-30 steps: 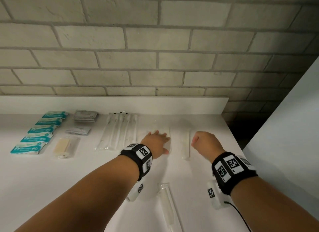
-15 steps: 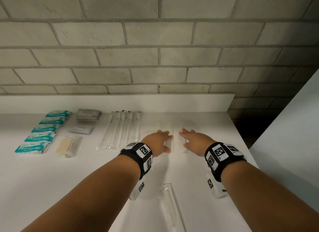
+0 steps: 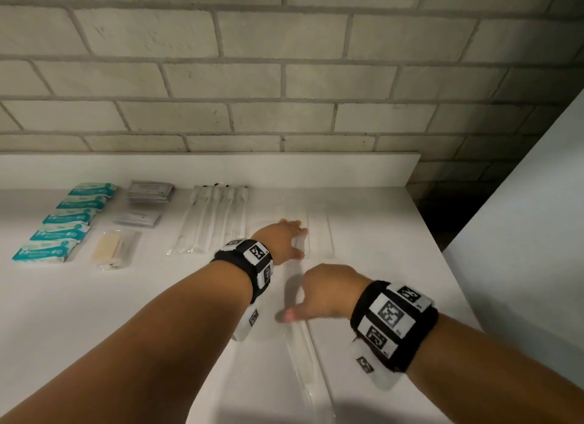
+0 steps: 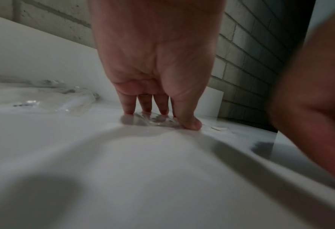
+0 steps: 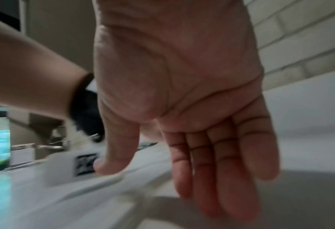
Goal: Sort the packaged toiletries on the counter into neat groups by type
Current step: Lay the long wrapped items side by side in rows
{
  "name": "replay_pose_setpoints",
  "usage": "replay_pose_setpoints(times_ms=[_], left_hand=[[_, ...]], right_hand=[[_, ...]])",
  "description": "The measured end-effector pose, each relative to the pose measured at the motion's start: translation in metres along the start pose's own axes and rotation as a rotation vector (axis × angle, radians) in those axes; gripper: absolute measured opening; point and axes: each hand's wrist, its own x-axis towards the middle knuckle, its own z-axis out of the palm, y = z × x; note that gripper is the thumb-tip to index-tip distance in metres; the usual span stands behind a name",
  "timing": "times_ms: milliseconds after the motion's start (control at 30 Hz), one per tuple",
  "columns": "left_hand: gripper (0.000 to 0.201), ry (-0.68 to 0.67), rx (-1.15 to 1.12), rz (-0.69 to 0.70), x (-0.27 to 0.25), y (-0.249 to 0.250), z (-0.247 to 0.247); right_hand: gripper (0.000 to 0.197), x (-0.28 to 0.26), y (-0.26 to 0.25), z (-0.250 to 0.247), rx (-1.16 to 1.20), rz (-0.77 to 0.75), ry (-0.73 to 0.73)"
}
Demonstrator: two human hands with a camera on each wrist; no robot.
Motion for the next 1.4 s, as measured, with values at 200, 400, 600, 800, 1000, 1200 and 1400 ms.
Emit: replay_pose_setpoints(times_ms=[200,400,600,800,1000,1200,1400], left_hand=[[0.068,-0.007,0.005,0.004,-0.003,0.000,-0.001],[0.067,0.011,0.005,0.015,-0.003,0.002,-0.001],[0.072,0.080,-0.019,0.062,-0.003,0.006,0.002],[0.062,-0.019,0.236,0.102,0.008,0.041,0.002],[0.054,-0.070,0.294,0.044,0.011,0.052,-0.002],[0.056,-0.101,0.271,0.013,0.012,0.052,-0.001],[0.055,-0.144,0.258,0.004,0.005,0.052,-0.007]], right_hand=[[0.039,0.007,-0.008,0.004,0.043,0.052,-0.103],[0.040,0.020,0.057,-0.021,0.412,0.299,0.281],[0.054,0.017,0.113,-0.021,0.220,0.312,0.349],[0.061,0.029,0.122,-0.008,0.189,0.239,0.265],[0.061,0.048,0.126,-0.008,0.229,0.228,0.276],[0.062,0.050,0.124,-0.009,0.219,0.227,0.286],[0.049,0.013,0.096,-0.006,0.401,0.263,0.519]])
